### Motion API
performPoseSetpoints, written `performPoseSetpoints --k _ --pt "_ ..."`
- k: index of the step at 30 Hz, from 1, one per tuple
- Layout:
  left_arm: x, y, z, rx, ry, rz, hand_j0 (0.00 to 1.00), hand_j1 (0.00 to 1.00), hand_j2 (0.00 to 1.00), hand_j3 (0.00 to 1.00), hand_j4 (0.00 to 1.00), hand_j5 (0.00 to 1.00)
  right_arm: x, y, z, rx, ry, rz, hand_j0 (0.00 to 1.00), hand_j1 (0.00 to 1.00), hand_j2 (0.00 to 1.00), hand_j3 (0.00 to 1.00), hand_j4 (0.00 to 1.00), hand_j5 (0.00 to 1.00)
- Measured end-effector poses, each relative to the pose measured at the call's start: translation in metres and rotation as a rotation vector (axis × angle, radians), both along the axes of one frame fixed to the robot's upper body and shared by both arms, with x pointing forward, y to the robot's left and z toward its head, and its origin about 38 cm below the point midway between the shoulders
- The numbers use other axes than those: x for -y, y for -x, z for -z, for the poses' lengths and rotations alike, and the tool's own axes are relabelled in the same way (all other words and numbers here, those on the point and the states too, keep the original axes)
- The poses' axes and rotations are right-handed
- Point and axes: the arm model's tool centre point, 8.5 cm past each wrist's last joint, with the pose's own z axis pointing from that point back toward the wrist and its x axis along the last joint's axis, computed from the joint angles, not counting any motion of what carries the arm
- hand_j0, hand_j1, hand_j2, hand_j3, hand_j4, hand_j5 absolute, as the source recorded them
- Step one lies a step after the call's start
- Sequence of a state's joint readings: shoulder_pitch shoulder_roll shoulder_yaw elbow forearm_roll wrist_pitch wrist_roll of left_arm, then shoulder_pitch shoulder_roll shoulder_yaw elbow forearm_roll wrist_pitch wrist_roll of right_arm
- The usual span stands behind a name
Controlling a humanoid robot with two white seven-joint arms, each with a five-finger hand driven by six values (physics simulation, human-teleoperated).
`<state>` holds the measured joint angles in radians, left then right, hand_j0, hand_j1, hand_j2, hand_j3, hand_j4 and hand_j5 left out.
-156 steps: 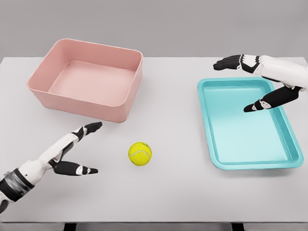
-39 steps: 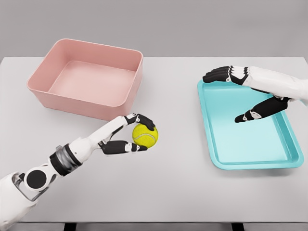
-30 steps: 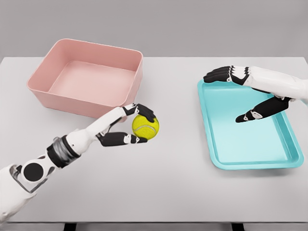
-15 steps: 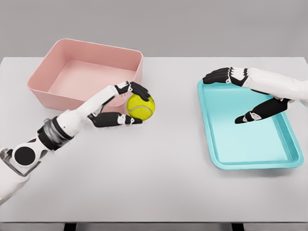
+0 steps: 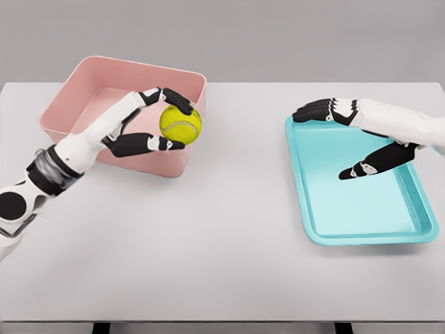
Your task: Put the tennis from the blue tray into the pink basket with both arms
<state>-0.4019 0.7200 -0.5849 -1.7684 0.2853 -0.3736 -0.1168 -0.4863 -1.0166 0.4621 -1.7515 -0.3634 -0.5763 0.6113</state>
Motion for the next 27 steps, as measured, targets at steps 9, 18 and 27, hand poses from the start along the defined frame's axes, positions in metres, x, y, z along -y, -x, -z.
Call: performPoseSetpoints --k 9,18,27 --pt "-0.02 -0.014 -0.015 -0.009 -0.02 -0.088 0.52 0.52 0.52 0.52 0.52 0.52 0.001 0.0 0.001 -0.003 0.003 0.002 1.0 1.0 1.0 1.0 1.0 1.0" --pt "-0.03 -0.03 -0.019 -0.073 -0.062 -0.178 0.52 0.52 0.52 0.52 0.52 0.52 0.001 0.001 0.002 -0.005 0.002 0.001 1.0 1.0 1.0 1.0 1.0 1.0" --pt "-0.055 -0.049 -0.005 -0.194 -0.087 -0.302 0.53 0.53 0.53 0.53 0.53 0.53 0.0 0.0 0.002 -0.005 0.001 0.001 1.0 1.0 1.0 1.0 1.0 1.0"
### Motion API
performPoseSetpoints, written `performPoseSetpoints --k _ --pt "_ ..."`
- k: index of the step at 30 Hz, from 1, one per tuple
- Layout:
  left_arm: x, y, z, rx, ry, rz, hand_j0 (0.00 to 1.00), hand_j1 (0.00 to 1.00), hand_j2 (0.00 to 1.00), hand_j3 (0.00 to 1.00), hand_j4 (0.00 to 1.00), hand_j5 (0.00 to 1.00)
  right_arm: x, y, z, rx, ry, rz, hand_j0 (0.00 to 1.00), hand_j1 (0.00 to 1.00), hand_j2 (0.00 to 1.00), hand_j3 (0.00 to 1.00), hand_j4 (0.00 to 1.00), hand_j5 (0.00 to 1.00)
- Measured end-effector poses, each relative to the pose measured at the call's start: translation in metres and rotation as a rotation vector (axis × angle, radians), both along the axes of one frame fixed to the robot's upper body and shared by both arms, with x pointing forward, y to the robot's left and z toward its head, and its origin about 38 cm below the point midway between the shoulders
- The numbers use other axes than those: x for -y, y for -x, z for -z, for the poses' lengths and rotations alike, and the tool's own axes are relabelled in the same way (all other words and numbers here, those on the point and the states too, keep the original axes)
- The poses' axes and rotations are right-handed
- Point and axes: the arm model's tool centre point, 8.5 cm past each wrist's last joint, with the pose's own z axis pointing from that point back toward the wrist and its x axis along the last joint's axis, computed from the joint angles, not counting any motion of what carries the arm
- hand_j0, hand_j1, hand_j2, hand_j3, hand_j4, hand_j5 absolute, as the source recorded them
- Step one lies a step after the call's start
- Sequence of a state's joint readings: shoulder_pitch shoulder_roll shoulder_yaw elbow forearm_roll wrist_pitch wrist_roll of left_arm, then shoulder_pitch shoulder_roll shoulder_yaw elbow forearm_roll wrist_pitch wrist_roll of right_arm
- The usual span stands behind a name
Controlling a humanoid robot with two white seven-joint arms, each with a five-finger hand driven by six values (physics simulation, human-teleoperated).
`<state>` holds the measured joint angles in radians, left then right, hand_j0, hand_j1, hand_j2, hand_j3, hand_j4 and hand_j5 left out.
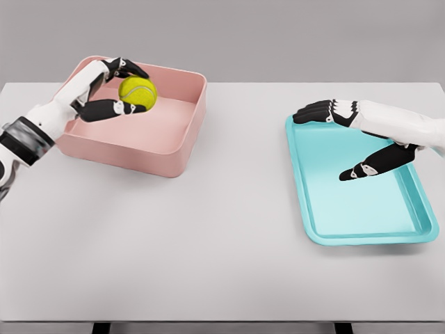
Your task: Put the tennis from the blue tray into the pink basket with both arms
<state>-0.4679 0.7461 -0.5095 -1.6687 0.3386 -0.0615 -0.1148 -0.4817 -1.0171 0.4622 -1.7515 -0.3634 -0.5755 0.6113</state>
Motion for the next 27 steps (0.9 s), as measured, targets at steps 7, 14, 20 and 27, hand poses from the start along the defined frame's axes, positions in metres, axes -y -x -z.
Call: performPoseSetpoints --k 7,14,20,27 --pt "-0.018 -0.009 0.013 -0.053 -0.001 -0.064 0.55 0.55 0.55 0.55 0.55 0.55 0.001 0.0 0.0 -0.001 0.002 0.001 1.0 1.0 1.0 1.0 1.0 1.0" --pt "-0.023 -0.013 0.015 -0.06 -0.004 -0.083 0.87 0.87 0.87 0.87 0.87 0.87 0.001 0.0 0.0 -0.001 0.003 0.001 1.0 1.0 1.0 1.0 1.0 1.0" --pt "-0.024 -0.014 0.013 -0.054 -0.003 -0.083 0.99 0.99 0.99 0.99 0.99 0.99 0.001 0.0 0.001 -0.002 0.003 0.001 1.0 1.0 1.0 1.0 1.0 1.0" --pt "-0.018 0.013 -0.001 0.068 -0.005 0.044 1.0 1.0 1.0 1.0 1.0 1.0 0.001 0.001 0.001 -0.003 0.003 0.0 1.0 1.0 1.0 1.0 1.0 1.0"
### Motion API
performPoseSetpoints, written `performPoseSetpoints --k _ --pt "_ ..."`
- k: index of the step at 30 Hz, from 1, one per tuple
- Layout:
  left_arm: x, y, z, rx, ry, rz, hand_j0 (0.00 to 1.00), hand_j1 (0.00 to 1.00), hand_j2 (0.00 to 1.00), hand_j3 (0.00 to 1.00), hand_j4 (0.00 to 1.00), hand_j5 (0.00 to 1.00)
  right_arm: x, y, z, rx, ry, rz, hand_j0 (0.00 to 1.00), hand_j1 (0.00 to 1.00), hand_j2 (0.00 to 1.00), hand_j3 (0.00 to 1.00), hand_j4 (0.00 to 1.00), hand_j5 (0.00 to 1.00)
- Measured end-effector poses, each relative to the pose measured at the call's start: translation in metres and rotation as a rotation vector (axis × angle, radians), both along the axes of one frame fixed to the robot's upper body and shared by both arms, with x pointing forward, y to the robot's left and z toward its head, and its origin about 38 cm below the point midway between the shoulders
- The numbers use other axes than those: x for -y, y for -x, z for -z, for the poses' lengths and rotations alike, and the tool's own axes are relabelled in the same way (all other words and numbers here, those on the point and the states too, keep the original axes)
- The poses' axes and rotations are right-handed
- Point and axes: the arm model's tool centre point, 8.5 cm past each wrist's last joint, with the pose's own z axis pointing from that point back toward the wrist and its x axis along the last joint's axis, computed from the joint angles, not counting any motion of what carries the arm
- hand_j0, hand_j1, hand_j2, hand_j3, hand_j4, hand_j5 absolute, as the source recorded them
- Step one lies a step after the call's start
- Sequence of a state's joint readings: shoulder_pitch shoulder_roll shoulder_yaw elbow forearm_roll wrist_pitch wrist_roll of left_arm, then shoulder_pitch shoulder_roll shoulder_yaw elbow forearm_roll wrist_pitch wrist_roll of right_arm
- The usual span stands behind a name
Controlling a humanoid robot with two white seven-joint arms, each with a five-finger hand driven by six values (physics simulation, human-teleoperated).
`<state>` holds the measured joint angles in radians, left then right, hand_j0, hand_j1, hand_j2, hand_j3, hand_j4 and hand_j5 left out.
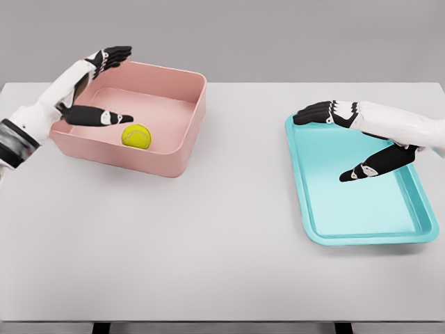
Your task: Put the tennis from the blue tray into the pink basket with both arms
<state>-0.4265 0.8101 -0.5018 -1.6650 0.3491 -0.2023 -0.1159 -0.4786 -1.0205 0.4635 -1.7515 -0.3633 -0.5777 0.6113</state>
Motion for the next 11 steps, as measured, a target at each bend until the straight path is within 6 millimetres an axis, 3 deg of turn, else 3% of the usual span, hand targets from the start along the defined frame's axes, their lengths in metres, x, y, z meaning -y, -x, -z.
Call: performPoseSetpoints --k 4,7,11 --pt "-0.008 0.038 0.0 0.132 0.02 0.146 1.0 1.0 1.0 1.0 1.0 1.0 0.0 0.0 0.0 0.0 -0.001 0.0 1.0 1.0 1.0 1.0 1.0 1.0" --pt "-0.028 0.065 0.024 0.09 -0.021 0.176 1.0 1.0 1.0 1.0 1.0 1.0 0.0 0.0 0.0 -0.001 -0.001 0.0 1.0 1.0 1.0 1.0 1.0 1.0" --pt "-0.05 0.074 0.022 0.08 -0.108 0.181 1.0 1.0 1.0 1.0 1.0 1.0 0.0 0.0 0.0 -0.001 -0.001 0.0 1.0 1.0 1.0 1.0 1.0 1.0"
